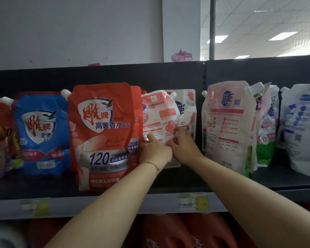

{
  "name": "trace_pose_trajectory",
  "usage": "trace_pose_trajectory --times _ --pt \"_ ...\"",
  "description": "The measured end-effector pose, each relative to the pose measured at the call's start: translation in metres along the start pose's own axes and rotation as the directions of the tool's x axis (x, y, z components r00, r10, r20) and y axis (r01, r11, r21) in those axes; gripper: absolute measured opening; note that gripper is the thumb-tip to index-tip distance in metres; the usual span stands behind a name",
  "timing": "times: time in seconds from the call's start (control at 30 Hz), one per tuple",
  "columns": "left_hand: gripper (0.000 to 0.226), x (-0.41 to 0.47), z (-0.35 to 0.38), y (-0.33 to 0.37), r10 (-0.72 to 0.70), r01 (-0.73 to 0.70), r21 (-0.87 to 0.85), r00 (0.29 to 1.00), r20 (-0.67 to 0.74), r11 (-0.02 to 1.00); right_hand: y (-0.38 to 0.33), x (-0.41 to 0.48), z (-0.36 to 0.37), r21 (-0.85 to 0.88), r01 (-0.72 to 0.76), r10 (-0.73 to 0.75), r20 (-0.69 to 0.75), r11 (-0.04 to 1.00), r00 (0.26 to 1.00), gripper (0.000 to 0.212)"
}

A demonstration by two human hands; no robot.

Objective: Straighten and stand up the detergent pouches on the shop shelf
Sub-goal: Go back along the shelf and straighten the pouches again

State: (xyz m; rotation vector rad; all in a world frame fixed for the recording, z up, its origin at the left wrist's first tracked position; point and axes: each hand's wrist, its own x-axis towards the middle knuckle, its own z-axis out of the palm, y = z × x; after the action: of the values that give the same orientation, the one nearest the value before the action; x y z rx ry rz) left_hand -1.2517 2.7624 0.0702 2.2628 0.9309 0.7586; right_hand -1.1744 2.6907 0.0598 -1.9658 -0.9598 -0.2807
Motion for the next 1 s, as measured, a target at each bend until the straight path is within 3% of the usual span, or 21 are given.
trace_pose_trajectory --times 0.1,0.33,0.47,0.67,0.8,0.9,1.0 --pt "0.059 0.013 -0.002 0.004 -0.032 0.032 0.017 0.999 0.006 0.999 0.002 0.009 0.005 0.073 0.005 -0.001 -0.062 0.997 0.998 0.047" --pt "0.051 0.032 -0.003 0.01 0.149 -0.126 0.319 0.988 -0.049 0.939 0.003 0.02 0.02 0.141 -0.047 0.075 -0.199 0.989 0.977 0.051" --pt "0.037 0.046 0.0 0.018 0.224 -0.168 0.393 0.97 -0.099 0.904 0.005 0.03 0.026 0.291 -0.083 0.149 -0.213 0.953 0.966 0.044" --pt "0.031 0.062 0.033 -0.001 0.498 -0.344 0.522 0.847 -0.185 0.78 0.025 0.045 0.032 0.393 -0.107 0.196 -0.192 0.913 0.962 0.044" --pt "0.039 0.066 0.039 -0.016 0.566 -0.442 0.407 0.78 -0.266 0.8 0.03 0.048 0.035 0.357 -0.113 0.228 -0.298 0.927 0.927 0.056" --pt "0.026 0.058 0.036 -0.015 0.584 -0.568 0.159 0.731 -0.353 0.807 0.027 0.044 0.031 0.36 -0.016 0.171 -0.403 0.933 0.899 0.055" --pt "0.025 0.048 0.04 -0.013 0.681 -0.729 -0.08 0.667 -0.302 0.679 0.027 0.04 0.022 0.348 0.057 0.115 -0.453 0.936 0.884 0.042"
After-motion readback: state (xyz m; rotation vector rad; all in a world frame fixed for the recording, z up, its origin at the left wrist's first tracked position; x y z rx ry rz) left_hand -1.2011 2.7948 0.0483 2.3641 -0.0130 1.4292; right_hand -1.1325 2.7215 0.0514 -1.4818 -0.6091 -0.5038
